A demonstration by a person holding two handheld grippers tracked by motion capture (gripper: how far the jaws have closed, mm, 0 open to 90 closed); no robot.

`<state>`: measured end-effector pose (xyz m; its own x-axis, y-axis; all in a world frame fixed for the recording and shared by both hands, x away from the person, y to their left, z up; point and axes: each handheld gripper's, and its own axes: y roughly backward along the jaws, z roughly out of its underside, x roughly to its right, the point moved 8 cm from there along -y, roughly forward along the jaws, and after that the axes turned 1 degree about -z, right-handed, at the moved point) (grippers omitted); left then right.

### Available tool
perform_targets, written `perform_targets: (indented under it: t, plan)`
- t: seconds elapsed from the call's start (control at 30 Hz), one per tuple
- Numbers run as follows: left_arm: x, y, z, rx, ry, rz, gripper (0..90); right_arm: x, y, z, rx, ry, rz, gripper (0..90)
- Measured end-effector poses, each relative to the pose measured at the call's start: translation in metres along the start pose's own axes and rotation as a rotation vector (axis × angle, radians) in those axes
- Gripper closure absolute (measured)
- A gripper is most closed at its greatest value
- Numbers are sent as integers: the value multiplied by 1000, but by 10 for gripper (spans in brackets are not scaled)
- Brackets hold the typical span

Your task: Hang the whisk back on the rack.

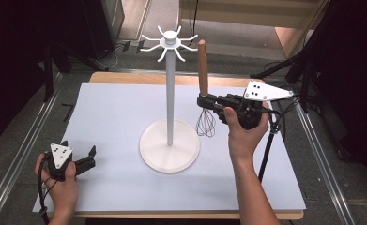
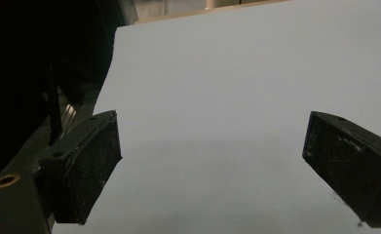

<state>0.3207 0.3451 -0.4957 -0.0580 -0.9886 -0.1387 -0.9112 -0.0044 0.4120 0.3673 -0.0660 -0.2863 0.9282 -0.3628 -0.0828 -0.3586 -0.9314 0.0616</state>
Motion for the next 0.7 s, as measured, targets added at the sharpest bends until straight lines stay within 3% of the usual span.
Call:
perform_targets:
  t: [0.7]
  plan:
    - [0, 0, 0, 2, 2, 1, 74, 0, -9, 2, -6, -6, -11, 826]
